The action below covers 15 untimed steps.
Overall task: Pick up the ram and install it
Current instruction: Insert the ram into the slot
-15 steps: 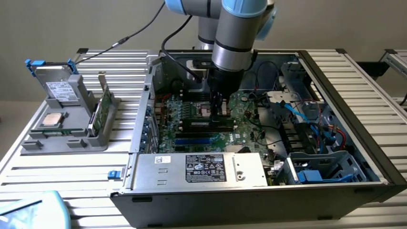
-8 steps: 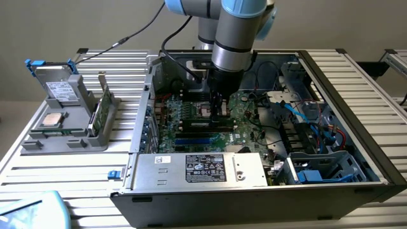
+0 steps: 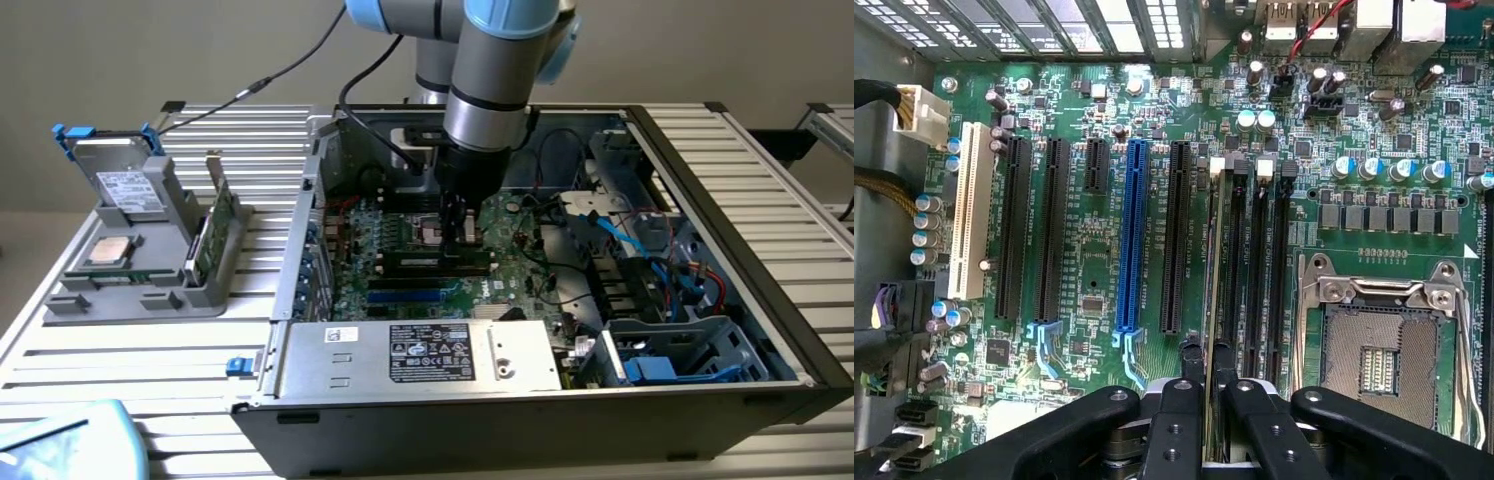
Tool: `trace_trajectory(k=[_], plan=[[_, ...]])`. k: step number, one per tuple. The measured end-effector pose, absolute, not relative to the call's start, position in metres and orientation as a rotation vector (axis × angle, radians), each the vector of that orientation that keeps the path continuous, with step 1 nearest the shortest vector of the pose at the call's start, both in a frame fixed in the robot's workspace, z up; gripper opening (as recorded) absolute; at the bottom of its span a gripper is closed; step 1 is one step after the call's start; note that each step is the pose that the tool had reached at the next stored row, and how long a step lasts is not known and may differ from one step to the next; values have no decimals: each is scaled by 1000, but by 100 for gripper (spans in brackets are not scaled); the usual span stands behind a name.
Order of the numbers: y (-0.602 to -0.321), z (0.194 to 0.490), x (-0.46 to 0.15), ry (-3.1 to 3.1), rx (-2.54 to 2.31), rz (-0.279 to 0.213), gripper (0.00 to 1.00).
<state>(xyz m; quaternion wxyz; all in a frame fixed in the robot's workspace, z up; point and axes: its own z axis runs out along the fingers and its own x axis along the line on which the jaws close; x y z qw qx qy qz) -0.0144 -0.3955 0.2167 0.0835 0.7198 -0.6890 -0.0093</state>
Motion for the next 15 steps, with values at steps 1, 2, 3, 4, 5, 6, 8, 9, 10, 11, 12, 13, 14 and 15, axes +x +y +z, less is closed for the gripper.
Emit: trace_trajectory(k=[1,2,3,4,5,6,8,9,10,11,12,13,14,15], plan=[[-396,217,-14,-2057,2148,-28,14],[-395,216,-14,-2057,2148,-28,14],[-395,216,-14,-2057,2147,-27,14],[-395,216,-14,-2058,2147,-27,14],[-395,216,-14,-2058,2146,-27,14],[-395,216,-14,-2059,2146,-27,14],[-395,216,-14,-2060,2144,-27,14],[-395,215,-14,-2061,2144,-27,14],[-395,215,-14,-2062,2143,-27,14],[-395,215,-14,-2064,2141,-27,14],[-395,215,-15,-2066,2139,-28,14],[-395,215,-15,-2068,2137,-28,14],[-395,214,-15,-2070,2135,-28,14],[-395,214,-15,-2072,2133,-28,14]])
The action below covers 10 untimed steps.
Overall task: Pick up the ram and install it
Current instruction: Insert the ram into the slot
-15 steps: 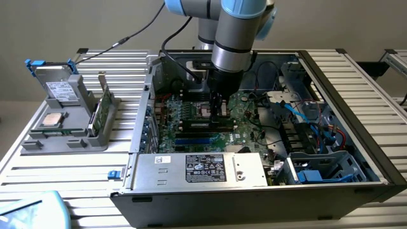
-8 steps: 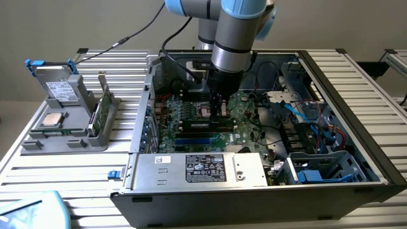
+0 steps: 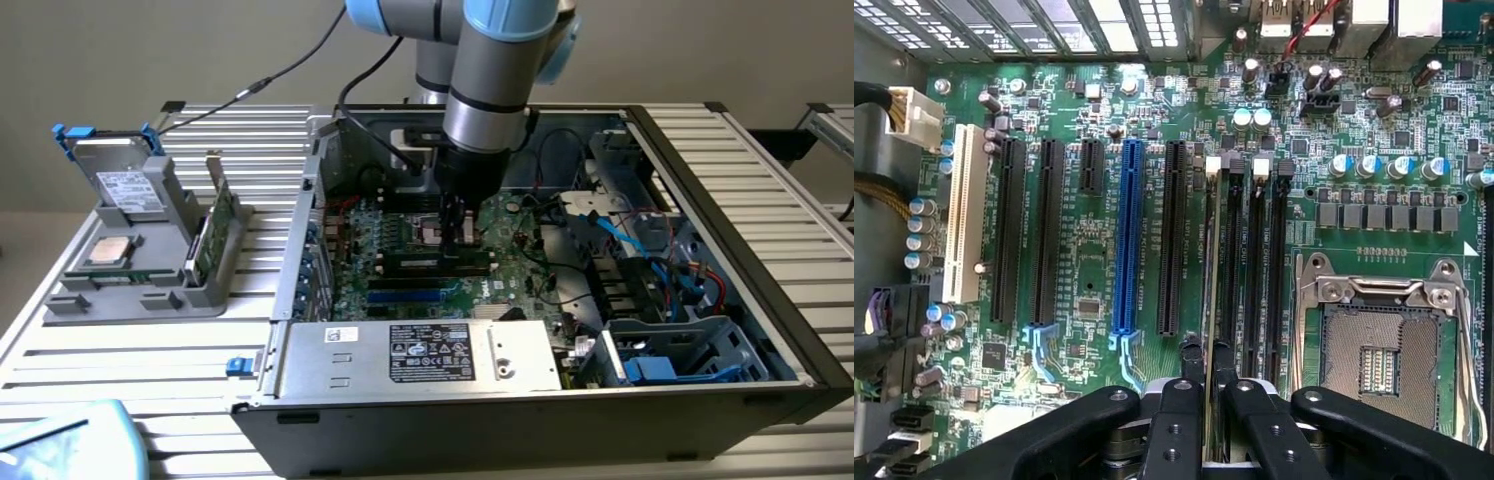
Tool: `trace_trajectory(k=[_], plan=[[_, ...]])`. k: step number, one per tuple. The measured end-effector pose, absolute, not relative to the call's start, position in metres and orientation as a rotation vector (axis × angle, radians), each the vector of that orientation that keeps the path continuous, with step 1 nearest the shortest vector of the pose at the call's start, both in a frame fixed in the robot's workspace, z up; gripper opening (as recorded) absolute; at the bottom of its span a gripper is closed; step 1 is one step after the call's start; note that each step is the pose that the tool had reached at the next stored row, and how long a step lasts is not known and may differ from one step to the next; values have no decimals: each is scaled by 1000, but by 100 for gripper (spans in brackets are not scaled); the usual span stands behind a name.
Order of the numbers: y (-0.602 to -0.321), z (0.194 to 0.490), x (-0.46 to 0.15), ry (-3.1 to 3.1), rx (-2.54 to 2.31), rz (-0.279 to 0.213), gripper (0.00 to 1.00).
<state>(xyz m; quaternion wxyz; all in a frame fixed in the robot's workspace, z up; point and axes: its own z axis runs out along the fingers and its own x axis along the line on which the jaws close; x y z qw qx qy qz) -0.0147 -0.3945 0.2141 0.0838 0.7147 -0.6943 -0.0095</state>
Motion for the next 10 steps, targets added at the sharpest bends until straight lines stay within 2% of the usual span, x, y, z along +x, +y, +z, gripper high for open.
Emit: trace_trajectory(k=[10], plan=[[-392,212,-15,-2084,2120,-30,14]])
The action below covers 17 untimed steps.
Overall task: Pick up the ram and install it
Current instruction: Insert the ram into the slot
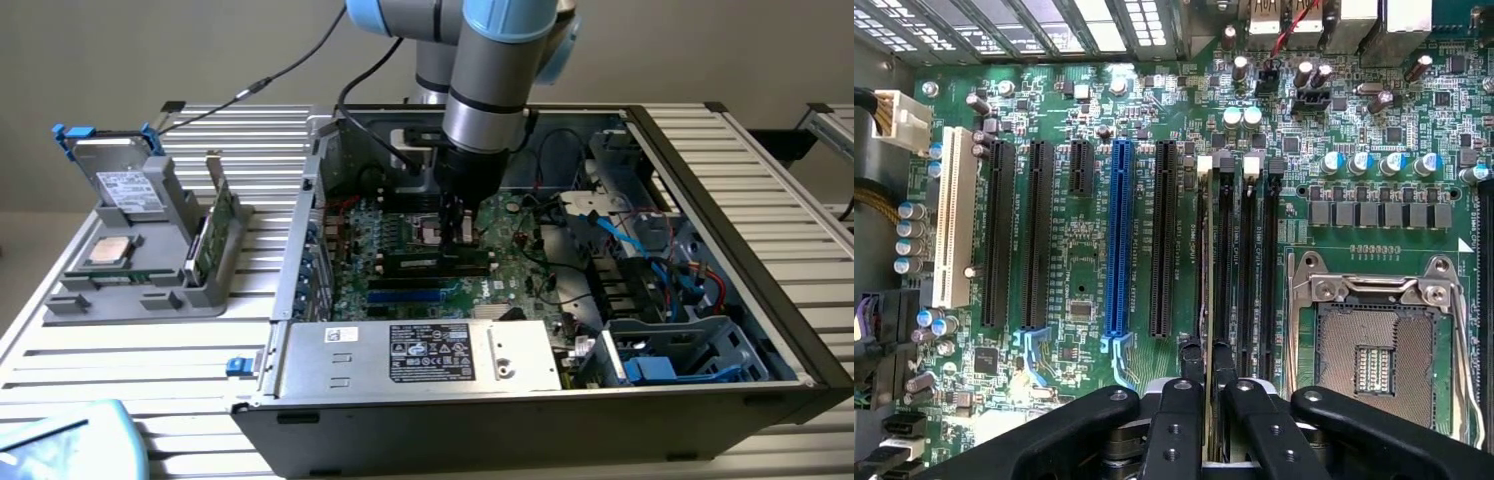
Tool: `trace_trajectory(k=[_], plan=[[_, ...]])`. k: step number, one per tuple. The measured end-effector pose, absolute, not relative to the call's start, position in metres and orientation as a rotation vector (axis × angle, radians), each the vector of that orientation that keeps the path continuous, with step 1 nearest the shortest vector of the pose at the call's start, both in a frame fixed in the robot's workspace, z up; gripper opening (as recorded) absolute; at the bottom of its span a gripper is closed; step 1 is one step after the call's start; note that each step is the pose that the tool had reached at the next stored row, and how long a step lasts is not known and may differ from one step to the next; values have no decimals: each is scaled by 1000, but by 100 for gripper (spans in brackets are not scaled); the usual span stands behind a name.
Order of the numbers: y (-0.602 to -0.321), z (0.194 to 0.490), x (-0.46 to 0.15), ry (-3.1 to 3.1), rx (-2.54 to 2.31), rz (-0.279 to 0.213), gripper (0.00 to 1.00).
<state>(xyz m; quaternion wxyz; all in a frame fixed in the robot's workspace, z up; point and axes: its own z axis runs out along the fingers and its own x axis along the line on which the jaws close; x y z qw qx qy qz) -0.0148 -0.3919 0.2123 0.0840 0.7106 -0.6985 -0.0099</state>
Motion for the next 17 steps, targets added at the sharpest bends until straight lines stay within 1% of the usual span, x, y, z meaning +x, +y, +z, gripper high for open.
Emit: trace_trajectory(k=[16,17], plan=[[-392,211,-15,-2083,2116,-24,14],[-392,211,-15,-2083,2116,-24,15]])
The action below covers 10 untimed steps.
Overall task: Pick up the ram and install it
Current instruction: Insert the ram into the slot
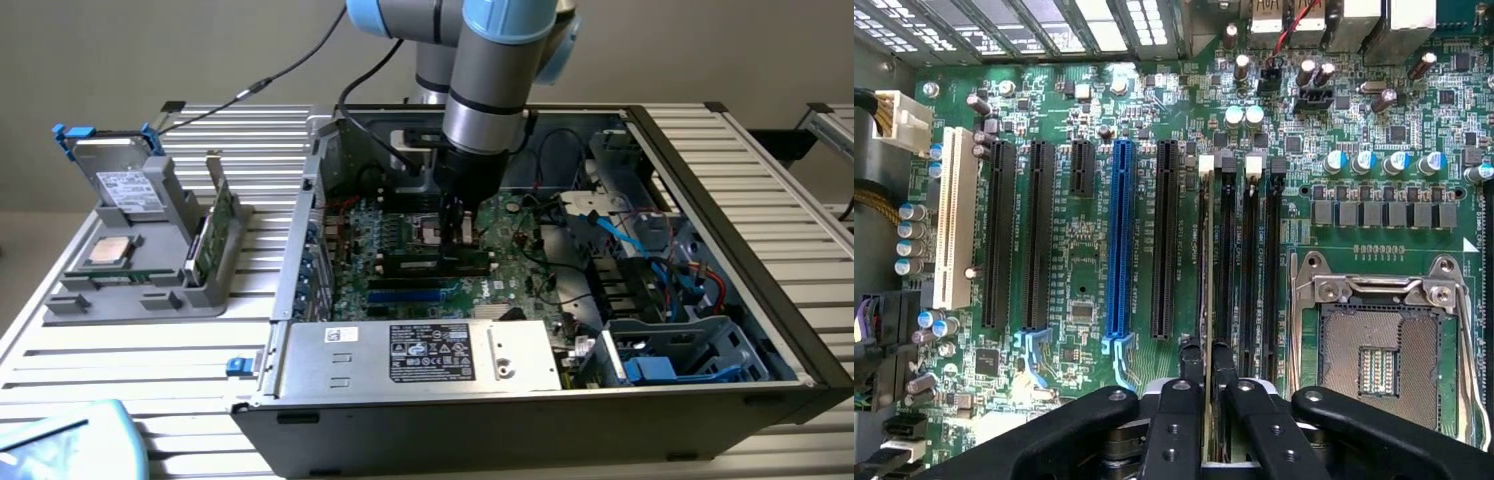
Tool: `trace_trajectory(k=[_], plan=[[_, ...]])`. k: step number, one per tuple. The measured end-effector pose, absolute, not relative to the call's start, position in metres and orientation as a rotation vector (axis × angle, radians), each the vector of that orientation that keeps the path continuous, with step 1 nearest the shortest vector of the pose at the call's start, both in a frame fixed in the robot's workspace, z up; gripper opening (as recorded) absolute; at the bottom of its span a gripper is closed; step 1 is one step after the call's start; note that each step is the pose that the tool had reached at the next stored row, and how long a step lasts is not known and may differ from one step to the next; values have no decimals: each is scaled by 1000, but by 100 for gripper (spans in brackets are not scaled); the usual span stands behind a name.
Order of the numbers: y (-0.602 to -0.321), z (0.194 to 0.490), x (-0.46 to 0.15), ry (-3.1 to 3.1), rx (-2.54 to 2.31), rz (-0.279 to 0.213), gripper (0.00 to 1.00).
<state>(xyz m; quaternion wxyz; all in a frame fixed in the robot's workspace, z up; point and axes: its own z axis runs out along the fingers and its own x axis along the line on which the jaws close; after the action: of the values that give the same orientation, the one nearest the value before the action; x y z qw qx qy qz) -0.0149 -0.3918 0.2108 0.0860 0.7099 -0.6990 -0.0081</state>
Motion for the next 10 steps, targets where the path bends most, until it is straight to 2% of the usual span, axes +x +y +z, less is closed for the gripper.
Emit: trace_trajectory(k=[1,2,5,6,7,10], plan=[[-392,211,-15,-2084,2116,-24,22],[-392,211,-15,-2083,2116,-24,22],[-392,211,-15,-2083,2116,-24,40],[-392,211,-15,-2083,2116,-24,40],[-392,211,-15,-2083,2116,-24,46],[-392,220,-16,-2083,2116,-24,46]])
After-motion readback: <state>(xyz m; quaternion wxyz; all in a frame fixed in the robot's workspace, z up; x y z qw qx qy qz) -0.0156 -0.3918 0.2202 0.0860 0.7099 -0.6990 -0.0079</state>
